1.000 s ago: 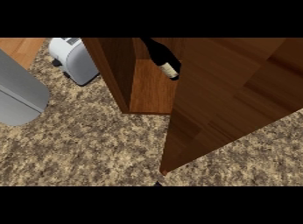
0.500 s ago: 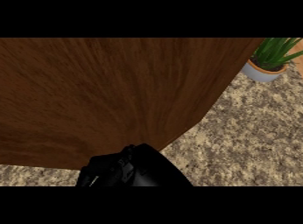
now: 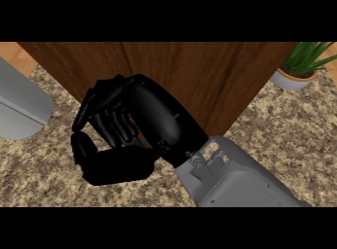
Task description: Pick up the wine, place it into the cabinet and close the cabinet
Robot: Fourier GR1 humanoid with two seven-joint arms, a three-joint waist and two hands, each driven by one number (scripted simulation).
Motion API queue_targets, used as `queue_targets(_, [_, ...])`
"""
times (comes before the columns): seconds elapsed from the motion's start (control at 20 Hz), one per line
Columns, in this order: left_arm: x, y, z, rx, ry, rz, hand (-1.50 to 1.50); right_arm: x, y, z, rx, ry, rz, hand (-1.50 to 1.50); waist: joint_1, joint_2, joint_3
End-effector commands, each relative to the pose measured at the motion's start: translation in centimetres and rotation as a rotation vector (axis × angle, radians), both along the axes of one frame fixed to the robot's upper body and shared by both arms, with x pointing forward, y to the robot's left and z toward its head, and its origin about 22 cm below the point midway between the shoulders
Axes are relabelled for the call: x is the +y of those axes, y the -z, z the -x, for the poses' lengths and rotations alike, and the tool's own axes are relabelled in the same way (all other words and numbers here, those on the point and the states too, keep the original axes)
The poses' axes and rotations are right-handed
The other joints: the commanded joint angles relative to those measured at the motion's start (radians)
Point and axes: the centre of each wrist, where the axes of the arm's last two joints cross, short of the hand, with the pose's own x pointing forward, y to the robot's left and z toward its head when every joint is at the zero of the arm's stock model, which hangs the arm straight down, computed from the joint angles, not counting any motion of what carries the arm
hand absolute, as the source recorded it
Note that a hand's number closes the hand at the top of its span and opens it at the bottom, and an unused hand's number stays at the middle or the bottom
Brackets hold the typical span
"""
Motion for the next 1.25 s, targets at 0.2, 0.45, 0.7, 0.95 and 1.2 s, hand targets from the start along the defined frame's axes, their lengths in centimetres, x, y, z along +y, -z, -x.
queue_targets(0.2, [-0.5, -0.4, -0.2, 0.043, 0.059, 0.006, -1.5, -2.0, 0.7, -7.2, -0.033, 0.107, 0.024, 1.5, -0.004, 0.002, 0.001])
queue_targets(0.45, [-2.2, 0.6, -2.4, 0.054, 0.053, 0.019, -1.5, -2.6, -0.7, -9.9, -0.032, 0.109, 0.022, 1.5, -0.016, 0.006, 0.0])
queue_targets(0.7, [-4.6, 0.6, -3.2, 0.073, 0.056, 0.025, -1.5, -5.0, 1.9, -11.0, -0.051, 0.124, 0.04, 1.5, -0.03, 0.012, 0.001])
queue_targets(0.95, [-5.4, 0.6, -3.6, 0.058, 0.059, 0.032, -1.5, -6.8, 0.3, -12.7, -0.073, 0.186, 0.033, 1.5, -0.016, 0.017, 0.001])
queue_targets(1.2, [-5.6, 2.2, -4.5, 0.062, 0.041, 0.04, -1.5, -6.9, 1.4, -12.7, -0.068, 0.163, 0.057, 1.5, -0.027, 0.014, -0.001])
